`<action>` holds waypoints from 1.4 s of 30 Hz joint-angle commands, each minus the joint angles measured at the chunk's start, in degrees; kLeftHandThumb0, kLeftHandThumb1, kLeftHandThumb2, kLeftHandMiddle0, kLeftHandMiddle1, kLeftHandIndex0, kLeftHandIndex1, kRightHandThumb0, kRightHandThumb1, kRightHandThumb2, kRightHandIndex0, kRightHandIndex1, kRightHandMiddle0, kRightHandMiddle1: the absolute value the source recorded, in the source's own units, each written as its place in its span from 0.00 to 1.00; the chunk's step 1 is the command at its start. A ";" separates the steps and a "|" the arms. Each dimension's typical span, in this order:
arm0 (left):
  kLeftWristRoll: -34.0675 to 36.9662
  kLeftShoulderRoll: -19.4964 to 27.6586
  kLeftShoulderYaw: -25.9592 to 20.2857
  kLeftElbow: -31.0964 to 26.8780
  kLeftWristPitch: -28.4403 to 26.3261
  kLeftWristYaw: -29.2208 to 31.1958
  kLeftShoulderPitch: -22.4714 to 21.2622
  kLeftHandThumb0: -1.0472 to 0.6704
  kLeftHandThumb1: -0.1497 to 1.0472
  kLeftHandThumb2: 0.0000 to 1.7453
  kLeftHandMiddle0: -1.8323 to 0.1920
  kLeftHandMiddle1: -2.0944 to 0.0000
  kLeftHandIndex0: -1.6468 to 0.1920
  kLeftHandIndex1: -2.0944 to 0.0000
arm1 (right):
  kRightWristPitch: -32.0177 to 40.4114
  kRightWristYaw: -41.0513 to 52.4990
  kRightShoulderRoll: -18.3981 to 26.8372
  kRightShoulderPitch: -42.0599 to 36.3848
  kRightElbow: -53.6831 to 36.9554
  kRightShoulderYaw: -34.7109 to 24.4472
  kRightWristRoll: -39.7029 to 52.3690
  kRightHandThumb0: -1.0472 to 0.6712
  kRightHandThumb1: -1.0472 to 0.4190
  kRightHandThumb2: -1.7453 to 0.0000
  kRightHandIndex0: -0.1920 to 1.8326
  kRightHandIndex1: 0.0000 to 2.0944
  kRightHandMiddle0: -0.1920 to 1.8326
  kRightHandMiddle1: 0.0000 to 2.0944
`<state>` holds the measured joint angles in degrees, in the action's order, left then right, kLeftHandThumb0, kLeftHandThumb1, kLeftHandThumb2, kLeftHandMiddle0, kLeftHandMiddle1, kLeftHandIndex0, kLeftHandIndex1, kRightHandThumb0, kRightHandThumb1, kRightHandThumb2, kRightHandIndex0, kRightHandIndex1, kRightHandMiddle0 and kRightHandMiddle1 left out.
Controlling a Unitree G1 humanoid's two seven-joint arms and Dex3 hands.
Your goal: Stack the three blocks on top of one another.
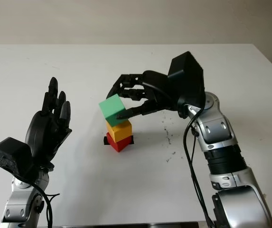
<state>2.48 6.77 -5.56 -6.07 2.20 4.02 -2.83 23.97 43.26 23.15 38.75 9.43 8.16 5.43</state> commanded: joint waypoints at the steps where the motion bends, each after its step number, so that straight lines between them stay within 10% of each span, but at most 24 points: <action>1: 0.20 0.32 -0.26 -0.66 0.18 0.15 -0.19 0.19 1.00 0.35 0.97 0.97 0.99 0.98 | 0.90 0.25 0.52 -0.44 -0.96 -0.46 0.68 0.32 0.10 0.97 0.22 0.01 0.29 0.72; 23: 2.11 0.18 -0.71 -0.55 0.69 1.00 -0.11 0.20 1.00 0.34 0.97 0.97 1.00 0.98 | -0.22 -0.69 1.56 -1.27 -0.64 -0.26 -1.07 0.34 0.09 0.97 0.20 0.01 0.26 0.75; 36: 1.39 0.90 -0.69 -0.28 0.38 1.23 -0.40 0.20 1.00 0.35 0.97 0.97 0.99 0.98 | -5.07 4.27 6.05 -1.30 -2.86 2.20 -4.37 0.13 0.13 0.97 0.00 0.00 0.04 0.21; 42: 1.53 1.09 -0.76 0.01 0.31 1.51 -0.68 0.20 1.00 0.34 0.97 0.97 1.00 0.98 | -4.05 5.42 7.19 -2.12 -5.36 1.95 -4.12 0.09 0.13 0.97 0.00 0.00 0.02 0.14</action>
<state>4.04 7.31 -6.03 -5.84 2.41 5.35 -2.89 20.04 48.29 29.52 37.22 5.40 10.29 0.96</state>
